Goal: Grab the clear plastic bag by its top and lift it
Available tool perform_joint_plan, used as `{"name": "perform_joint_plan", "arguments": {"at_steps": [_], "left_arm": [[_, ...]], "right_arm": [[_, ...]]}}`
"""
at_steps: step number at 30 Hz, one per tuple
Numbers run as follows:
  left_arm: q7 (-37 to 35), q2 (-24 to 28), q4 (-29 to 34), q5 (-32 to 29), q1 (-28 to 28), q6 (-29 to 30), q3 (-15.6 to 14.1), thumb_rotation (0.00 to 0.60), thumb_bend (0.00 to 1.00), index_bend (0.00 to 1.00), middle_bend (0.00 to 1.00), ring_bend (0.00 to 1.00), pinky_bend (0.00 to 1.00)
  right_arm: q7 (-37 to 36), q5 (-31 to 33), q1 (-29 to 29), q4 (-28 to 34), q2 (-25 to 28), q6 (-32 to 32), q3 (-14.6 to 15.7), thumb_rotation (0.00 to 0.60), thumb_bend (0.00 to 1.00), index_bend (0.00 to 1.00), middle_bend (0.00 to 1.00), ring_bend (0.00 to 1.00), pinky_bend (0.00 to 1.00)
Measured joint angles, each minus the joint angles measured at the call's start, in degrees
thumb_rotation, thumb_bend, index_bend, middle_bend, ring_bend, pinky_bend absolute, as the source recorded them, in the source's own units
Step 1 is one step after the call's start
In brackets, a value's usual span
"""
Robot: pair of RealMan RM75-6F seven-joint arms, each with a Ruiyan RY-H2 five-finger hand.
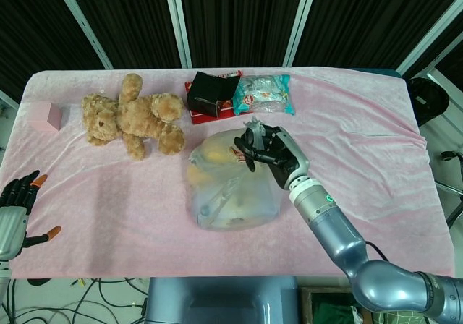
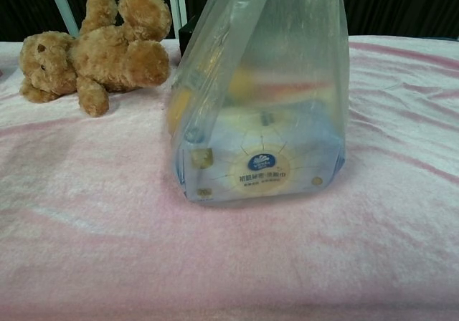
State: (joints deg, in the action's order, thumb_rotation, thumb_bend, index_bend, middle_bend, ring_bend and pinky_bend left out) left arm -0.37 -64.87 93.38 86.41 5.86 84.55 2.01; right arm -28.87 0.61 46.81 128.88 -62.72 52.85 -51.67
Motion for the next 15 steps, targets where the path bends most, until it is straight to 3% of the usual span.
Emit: {"name": "perform_joint_plan", "arguments": {"at_steps": [3, 5, 15], "left_arm": [[-0.03, 0.01, 0.01, 0.03, -0.04, 0.06, -0.02, 0.6, 0.0, 0.0, 0.0, 0.0, 0.0], [-0.05, 0.03, 0.01, 0.02, -0.04, 0.04, -0.02, 0.6, 0.0, 0.0, 0.0, 0.0, 0.0], [0.02, 0.04, 0.03, -0.09, 0.01, -0.13, -0.02, 0.6, 0.0, 0.0, 0.0, 0.0, 0.0]], "right_arm": [[-0.26, 2.13, 0.41, -0.04, 0.92, 0.42, -0.16, 0.6, 0.66, 0.99, 1.0, 1.0, 1.0], [-0.02, 3.63, 0.85, -0.06, 1.79, 0.55, 0.03, 0.6, 0.68, 1.0, 1.0, 1.0, 1.0], [-0.3, 5.04, 1.45, 0.33, 5.23, -1.69, -1.41, 0.6, 0.68, 1.0, 1.0, 1.0, 1.0]]}}
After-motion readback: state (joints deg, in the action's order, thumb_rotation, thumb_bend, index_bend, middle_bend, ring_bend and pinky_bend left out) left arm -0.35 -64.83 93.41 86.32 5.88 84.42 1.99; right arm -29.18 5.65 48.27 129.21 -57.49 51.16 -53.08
